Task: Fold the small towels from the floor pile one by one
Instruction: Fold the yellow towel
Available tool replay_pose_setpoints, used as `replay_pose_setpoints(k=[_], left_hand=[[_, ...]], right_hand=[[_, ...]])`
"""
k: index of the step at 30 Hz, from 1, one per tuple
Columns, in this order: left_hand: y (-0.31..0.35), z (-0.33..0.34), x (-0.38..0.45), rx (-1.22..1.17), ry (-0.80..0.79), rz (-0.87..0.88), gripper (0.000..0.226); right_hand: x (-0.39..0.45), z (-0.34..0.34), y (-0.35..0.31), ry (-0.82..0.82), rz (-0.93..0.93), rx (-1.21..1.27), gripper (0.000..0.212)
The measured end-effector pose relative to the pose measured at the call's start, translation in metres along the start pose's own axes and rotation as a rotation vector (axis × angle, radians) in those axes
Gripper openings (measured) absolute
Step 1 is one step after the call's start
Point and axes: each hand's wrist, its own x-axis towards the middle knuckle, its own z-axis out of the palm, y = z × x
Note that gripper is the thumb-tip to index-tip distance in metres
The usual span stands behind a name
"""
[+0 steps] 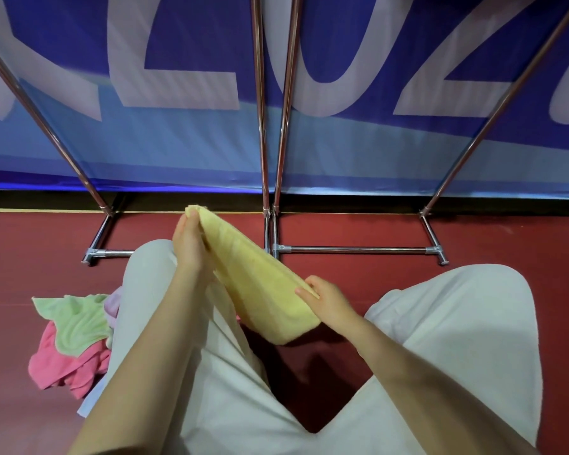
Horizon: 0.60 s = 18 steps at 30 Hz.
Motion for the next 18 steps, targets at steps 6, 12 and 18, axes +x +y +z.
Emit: replay_pose_setpoints(k=[6, 12, 18], left_hand=[[0.006, -0.002, 0.002, 0.03, 0.017, 0.021, 0.023], [0.006, 0.001, -0.006, 0.181, -0.006, 0.158, 0.026], [0.003, 0.004, -0.01, 0.312, -0.043, 0.327, 0.027]], right_hand=[[0.002, -0.007, -0.003, 0.012, 0.081, -0.146, 0.048], [0.011, -0.01, 0.006, 0.077, 0.167, -0.09, 0.019], [0.013, -0.018, 0.009, 0.252, 0.152, -0.103, 0.005]])
